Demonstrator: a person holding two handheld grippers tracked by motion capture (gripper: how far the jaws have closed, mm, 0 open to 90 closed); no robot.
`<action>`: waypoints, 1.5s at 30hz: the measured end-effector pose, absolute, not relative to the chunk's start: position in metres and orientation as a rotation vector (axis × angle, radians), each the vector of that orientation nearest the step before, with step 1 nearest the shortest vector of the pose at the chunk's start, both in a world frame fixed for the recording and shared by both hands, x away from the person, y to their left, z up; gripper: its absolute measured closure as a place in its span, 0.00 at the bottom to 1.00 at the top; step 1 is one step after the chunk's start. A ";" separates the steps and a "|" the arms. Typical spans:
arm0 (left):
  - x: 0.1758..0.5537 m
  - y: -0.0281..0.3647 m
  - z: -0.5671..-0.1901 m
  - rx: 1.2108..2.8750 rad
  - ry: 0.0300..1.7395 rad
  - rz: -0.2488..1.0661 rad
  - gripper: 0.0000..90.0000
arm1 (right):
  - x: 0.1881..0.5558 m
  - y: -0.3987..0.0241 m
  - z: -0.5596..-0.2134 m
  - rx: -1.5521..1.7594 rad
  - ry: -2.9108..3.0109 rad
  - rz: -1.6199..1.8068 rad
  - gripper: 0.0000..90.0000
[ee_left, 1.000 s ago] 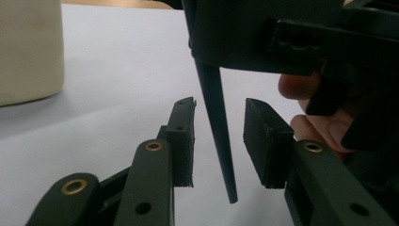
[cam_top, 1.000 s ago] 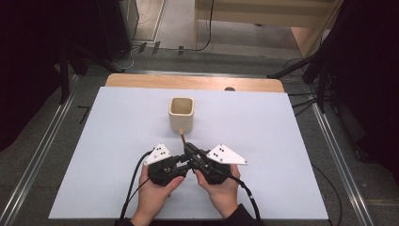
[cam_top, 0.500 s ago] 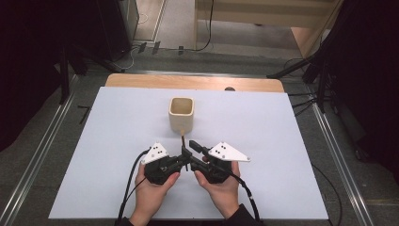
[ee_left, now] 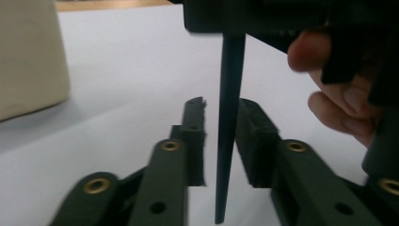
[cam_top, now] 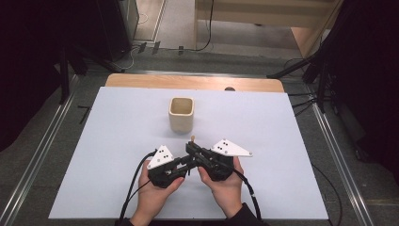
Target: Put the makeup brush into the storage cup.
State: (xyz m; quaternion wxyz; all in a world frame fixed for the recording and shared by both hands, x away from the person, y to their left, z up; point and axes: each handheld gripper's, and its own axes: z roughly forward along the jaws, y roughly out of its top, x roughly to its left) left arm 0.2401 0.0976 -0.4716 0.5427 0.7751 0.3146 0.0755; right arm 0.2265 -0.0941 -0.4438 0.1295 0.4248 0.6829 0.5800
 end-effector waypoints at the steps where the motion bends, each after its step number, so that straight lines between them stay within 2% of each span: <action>1: 0.240 0.098 -0.472 1.840 0.747 0.179 0.80 | 0.227 -0.094 -0.444 1.234 1.985 1.686 0.94; 8: 0.238 0.100 -0.464 1.787 0.769 0.187 0.88 | 0.221 -0.084 -0.446 1.190 1.984 1.673 0.94; 9: 0.238 0.101 -0.464 1.790 0.765 0.193 0.92 | 0.221 -0.083 -0.446 1.183 1.987 1.678 0.94; 14: 0.238 0.101 -0.464 1.816 0.749 0.213 0.93 | 0.223 -0.085 -0.448 1.196 2.002 1.694 0.92; 15: 0.238 0.101 -0.464 1.819 0.749 0.219 0.93 | 0.223 -0.086 -0.448 1.192 1.997 1.696 0.87; 17: 0.239 0.103 -0.464 1.824 0.748 0.224 0.93 | 0.224 -0.087 -0.448 1.150 1.949 1.674 0.66; 18: 0.240 0.104 -0.464 1.824 0.753 0.229 0.93 | 0.224 -0.088 -0.447 1.123 1.929 1.651 0.61; 25: 0.246 0.115 -0.465 1.808 0.786 0.246 0.93 | 0.226 -0.113 -0.438 1.081 1.873 1.675 0.43; 26: 0.246 0.117 -0.464 1.805 0.788 0.250 0.93 | 0.227 -0.117 -0.437 1.087 1.874 1.671 0.37; 28: 0.248 0.119 -0.463 1.794 0.796 0.258 0.93 | 0.228 -0.125 -0.436 1.101 1.913 1.642 0.16; 29: 0.248 0.121 -0.463 1.793 0.796 0.259 0.93 | 0.228 -0.129 -0.436 1.085 1.934 1.634 0.12; 33: 0.250 0.124 -0.463 1.789 0.804 0.262 0.93 | 0.227 -0.145 -0.439 1.004 1.950 1.623 0.04; 38: 0.251 0.126 -0.462 1.788 0.803 0.269 0.93 | 0.229 -0.165 -0.447 1.042 1.932 1.592 0.00; 45: 0.252 0.130 -0.461 1.778 0.805 0.281 0.93 | 0.228 -0.193 -0.460 1.096 1.907 1.505 0.00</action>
